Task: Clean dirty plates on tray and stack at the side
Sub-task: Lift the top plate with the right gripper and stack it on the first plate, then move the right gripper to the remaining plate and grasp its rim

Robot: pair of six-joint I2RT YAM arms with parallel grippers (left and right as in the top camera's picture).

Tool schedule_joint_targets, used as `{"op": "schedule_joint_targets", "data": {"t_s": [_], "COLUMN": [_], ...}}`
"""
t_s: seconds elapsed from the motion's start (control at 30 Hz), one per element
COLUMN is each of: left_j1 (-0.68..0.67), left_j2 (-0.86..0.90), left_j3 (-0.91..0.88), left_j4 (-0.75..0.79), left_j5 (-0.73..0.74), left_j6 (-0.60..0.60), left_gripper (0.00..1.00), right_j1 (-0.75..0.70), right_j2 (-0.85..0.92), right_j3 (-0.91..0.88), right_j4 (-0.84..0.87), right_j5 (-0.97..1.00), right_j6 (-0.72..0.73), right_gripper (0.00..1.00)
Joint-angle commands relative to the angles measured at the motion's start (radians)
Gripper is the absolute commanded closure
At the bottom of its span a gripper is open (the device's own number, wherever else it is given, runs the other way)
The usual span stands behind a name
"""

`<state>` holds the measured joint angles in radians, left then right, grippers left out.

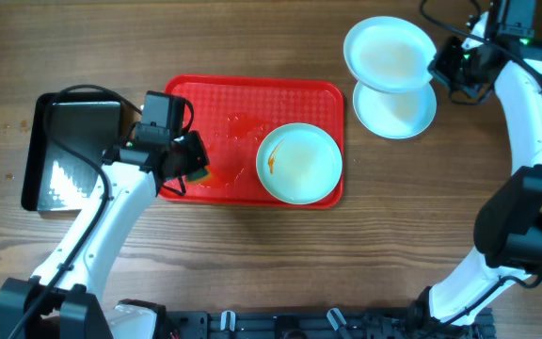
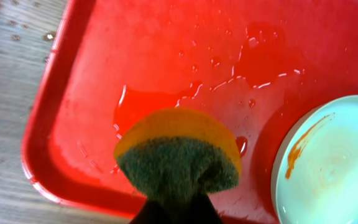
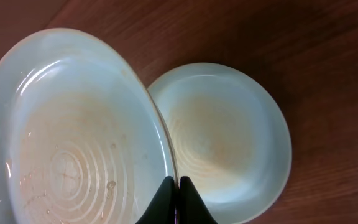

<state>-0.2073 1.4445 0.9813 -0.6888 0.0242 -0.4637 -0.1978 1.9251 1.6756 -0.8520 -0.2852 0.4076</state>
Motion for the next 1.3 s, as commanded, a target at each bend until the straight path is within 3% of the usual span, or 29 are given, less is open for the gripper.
{"op": "schedule_joint_targets", "data": {"t_s": [0.0, 0.13, 0.27, 0.57, 0.67, 0.7, 0.87, 1.03, 1.2, 1.27], "left_j1": [0.002, 0.002, 0.002, 0.002, 0.002, 0.002, 0.002, 0.002, 0.002, 0.002], "left_j2": [0.011, 0.011, 0.011, 0.011, 0.011, 0.011, 0.011, 0.011, 0.011, 0.011], "left_j3": [-0.058, -0.080, -0.080, -0.080, -0.080, -0.080, -0.080, -0.080, -0.080, -0.080], "left_j4": [0.075, 0.127, 0.134, 0.145, 0.151, 0.154, 0.155, 0.155, 0.154, 0.154], "left_j5": [0.049, 0.089, 0.092, 0.091, 0.092, 0.092, 0.092, 0.092, 0.092, 0.092], "left_j6": [-0.017, -0.016, -0.016, -0.016, -0.016, -0.016, -0.016, -0.017, -0.016, -0.016], "left_gripper": [0.96, 0.96, 0.96, 0.96, 0.96, 0.96, 0.96, 0.96, 0.96, 0.96], "right_j1": [-0.048, -0.059, -0.068, -0.068, -0.061, -0.060, 0.024, 0.288, 0.438, 0.473], "right_j2": [0.002, 0.002, 0.002, 0.003, 0.003, 0.003, -0.001, -0.001, -0.001, -0.001], "right_j3": [-0.002, -0.002, -0.003, -0.157, -0.169, -0.169, -0.169, -0.173, -0.224, -0.270], "right_j4": [-0.006, -0.002, -0.024, 0.074, 0.062, 0.053, -0.071, -0.272, -0.291, -0.297], "right_j5": [-0.042, 0.003, 0.175, 0.221, 0.101, 0.016, -0.057, -0.023, 0.086, 0.082], "right_j6": [-0.017, -0.012, 0.016, 0.049, -0.015, -0.044, -0.059, -0.150, 0.133, 0.183], "right_gripper": [0.96, 0.96, 0.96, 0.96, 0.50, 0.47, 0.45, 0.41, 0.44, 0.45]}}
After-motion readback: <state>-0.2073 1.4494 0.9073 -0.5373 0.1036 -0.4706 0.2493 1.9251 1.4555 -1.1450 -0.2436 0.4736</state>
